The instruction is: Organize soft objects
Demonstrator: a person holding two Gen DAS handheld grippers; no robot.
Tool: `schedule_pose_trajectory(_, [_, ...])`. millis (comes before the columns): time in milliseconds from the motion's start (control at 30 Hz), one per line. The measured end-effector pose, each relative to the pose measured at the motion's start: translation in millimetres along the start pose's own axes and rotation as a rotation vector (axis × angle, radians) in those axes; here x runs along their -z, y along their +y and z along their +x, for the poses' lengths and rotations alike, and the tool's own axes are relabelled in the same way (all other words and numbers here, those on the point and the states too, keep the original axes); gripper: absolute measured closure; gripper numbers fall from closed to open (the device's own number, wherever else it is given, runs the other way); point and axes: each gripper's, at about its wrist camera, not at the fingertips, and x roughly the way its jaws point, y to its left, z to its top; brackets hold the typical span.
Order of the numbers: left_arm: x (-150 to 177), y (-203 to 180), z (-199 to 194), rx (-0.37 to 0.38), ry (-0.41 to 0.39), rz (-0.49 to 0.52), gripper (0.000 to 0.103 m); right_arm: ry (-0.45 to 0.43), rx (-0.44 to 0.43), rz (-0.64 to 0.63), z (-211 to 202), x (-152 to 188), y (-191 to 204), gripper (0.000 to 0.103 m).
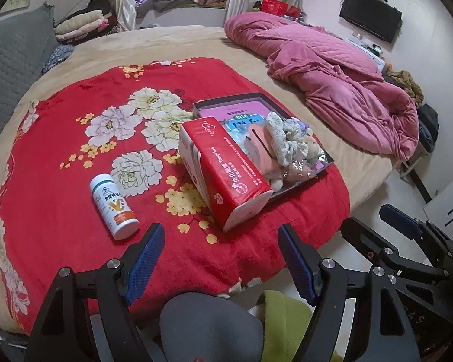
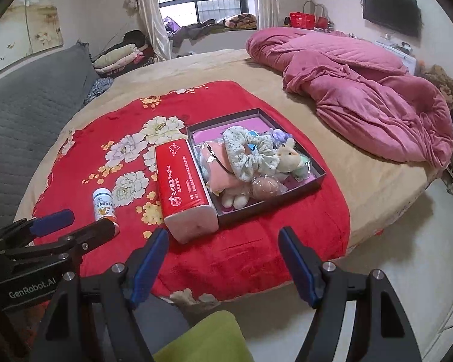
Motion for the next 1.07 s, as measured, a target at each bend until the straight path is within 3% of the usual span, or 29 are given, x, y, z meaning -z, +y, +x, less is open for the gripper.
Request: schedule_pose_trajectory(1067, [3, 13, 6, -0.030, 0.021, -0.021, 0.025, 0.023, 0.032, -0.007, 2, 5, 1, 0.028])
